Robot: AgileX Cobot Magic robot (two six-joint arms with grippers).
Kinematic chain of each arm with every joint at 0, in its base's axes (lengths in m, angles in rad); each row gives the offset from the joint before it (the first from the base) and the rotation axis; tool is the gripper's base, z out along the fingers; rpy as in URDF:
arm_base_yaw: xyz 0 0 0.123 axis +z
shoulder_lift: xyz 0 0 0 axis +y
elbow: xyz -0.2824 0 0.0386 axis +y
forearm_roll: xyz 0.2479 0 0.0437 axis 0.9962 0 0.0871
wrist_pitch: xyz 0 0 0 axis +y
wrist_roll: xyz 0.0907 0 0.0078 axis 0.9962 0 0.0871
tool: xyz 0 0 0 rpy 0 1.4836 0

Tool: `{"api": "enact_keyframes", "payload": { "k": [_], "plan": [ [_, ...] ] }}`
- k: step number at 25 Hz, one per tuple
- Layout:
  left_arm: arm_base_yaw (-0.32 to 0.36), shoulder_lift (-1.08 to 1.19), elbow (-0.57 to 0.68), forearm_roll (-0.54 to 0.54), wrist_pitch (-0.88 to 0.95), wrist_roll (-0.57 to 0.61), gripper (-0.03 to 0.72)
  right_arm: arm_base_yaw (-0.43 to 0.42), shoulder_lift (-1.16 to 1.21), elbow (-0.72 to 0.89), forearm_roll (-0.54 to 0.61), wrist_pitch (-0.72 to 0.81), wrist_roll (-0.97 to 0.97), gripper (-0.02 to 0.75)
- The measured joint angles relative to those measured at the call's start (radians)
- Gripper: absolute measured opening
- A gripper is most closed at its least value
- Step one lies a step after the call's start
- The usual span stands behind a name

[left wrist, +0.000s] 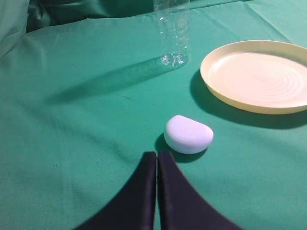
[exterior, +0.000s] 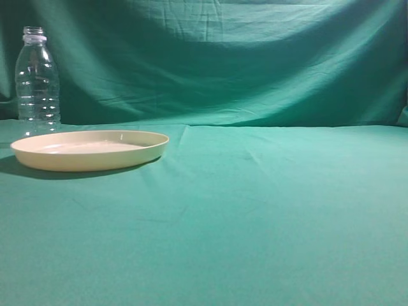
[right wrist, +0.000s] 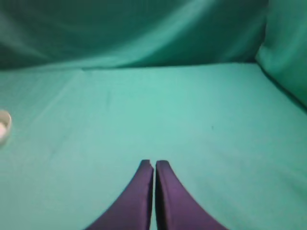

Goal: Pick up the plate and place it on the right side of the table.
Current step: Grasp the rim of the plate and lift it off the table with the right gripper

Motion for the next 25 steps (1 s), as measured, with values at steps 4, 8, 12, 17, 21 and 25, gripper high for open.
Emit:
{"api": "enact_keyframes", "payload": {
  "k": [4,8,12,17,21,25],
  "plan": [
    [0.000,0.000,0.000,0.000,0.000,0.000,0.000,0.000,0.000,0.000,0.058,-0.248,0.007,0.000],
    [0.000,0.000,0.000,0.000,0.000,0.000,0.000,0.000,0.000,-0.007,0.069,-0.388,0.016,0.000],
    [0.000,0.000,0.000,0.000,0.000,0.000,0.000,0.000,0.055,-0.120,0.102,-0.280,0.020,0.000],
    [0.000,0.000,0.000,0.000,0.000,0.000,0.000,0.000,0.307,-0.321,0.101,0.092,-0.028,0.000],
    [0.000,0.000,0.000,0.000,0.000,0.000,0.000,0.000,0.495,-0.418,0.099,0.275,-0.055,0.000],
    [0.000,0.000,0.000,0.000,0.000,0.000,0.000,0.000,0.772,-0.592,0.103,0.517,-0.064,0.000]
  ]
}}
